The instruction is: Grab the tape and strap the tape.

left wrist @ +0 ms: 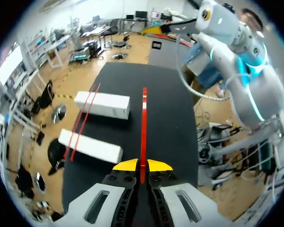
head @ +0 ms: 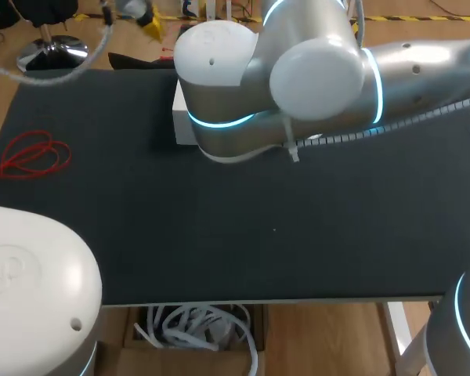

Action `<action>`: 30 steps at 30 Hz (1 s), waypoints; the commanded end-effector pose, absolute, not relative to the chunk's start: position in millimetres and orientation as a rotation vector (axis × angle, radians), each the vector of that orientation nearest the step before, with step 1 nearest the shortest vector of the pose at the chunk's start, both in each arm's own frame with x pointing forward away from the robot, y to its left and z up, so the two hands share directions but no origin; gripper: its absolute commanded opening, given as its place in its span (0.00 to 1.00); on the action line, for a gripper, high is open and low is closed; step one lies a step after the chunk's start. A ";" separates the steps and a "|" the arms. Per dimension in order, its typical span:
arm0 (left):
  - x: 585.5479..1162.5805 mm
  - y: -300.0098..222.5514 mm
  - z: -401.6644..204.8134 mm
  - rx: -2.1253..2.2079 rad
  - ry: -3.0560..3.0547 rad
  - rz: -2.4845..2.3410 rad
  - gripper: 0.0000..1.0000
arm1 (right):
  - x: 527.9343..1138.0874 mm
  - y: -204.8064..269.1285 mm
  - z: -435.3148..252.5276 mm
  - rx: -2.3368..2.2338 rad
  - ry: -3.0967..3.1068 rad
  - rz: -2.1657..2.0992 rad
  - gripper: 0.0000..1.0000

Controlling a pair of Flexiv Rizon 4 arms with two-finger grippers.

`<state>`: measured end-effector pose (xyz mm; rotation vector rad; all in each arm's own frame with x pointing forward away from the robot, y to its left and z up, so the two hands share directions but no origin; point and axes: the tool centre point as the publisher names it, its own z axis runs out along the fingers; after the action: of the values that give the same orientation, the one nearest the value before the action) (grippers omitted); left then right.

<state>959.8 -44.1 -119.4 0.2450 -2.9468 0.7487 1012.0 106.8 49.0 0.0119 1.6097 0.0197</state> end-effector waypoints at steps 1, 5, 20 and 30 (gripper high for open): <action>941.1 12.7 -170.8 0.479 -2.854 0.758 0.00 | 1011.8 106.1 51.4 0.009 1.615 0.019 1.00; 935.0 52.4 -204.4 0.585 -2.785 0.663 0.00 | 1011.8 106.1 51.4 0.009 1.615 0.019 1.00; 928.0 191.4 -283.8 1.016 -2.494 0.557 0.00 | 1011.8 106.1 51.4 0.009 1.615 0.019 1.00; 929.4 248.3 -305.4 1.132 -2.365 0.512 0.00 | 1011.8 106.1 51.4 0.009 1.615 0.019 1.00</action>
<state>922.7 234.2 -295.5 1.1737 -2.4503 0.4698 1012.5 107.4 49.3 0.0128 1.6101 0.0183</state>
